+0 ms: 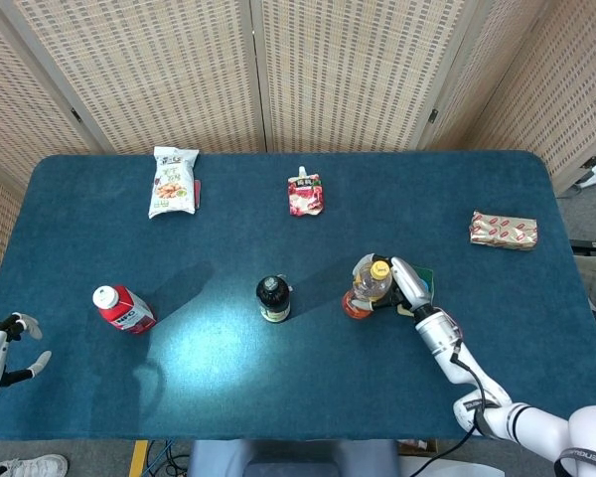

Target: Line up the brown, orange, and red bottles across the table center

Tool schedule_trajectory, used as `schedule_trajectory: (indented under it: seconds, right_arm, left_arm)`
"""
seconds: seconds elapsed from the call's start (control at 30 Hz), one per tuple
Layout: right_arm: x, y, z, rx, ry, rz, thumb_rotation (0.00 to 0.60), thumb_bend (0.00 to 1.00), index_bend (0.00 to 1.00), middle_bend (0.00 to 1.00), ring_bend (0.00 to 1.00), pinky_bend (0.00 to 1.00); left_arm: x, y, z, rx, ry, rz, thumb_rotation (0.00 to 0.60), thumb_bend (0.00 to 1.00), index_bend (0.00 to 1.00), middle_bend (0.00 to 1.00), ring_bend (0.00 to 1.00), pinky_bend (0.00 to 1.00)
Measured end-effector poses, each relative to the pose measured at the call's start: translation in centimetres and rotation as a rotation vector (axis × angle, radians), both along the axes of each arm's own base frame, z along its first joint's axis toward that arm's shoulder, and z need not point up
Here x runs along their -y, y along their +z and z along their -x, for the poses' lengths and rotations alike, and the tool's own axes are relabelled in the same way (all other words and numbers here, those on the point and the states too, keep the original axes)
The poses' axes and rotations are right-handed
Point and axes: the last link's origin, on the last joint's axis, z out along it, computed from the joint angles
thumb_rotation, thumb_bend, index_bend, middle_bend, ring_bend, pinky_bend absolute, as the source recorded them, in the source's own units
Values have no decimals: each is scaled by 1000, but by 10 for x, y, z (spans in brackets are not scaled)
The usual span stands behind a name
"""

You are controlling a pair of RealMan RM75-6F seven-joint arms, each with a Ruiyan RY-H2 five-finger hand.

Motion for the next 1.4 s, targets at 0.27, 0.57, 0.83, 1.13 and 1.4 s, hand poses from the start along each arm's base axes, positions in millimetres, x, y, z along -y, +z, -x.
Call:
schedule_trajectory:
  seconds: [0.27,0.57,0.83,1.13,1.4]
  right_arm:
    - [4,-14,-11,-7,30,-17,600,5,501,523,455,584]
    - [9,-26,-27,0,59,-33,600,5,501,523,455,585]
    - [10,-31,-41,1,95,-27,600,5,501,523,455,585]
    - [11,-36,-45,-21,106,-30,600,5,501,510,455,584]
    - [9,-41,-41,-54,127,-49,600,0,384,403,378,576]
  left_arm:
    - [0,2,1,5,4,-6,600,227,511,363,449,668]
    - [0,6,3,13,12,-15,600,227,511,363,449,668]
    - [0,8,3,17,13,-21,600,227,511,363,449,668]
    - [0,9,4,18,13,-23,600,226,511,363,449,668]
    - [0,9,4,16,13,-21,600,227,511,363,449,668]
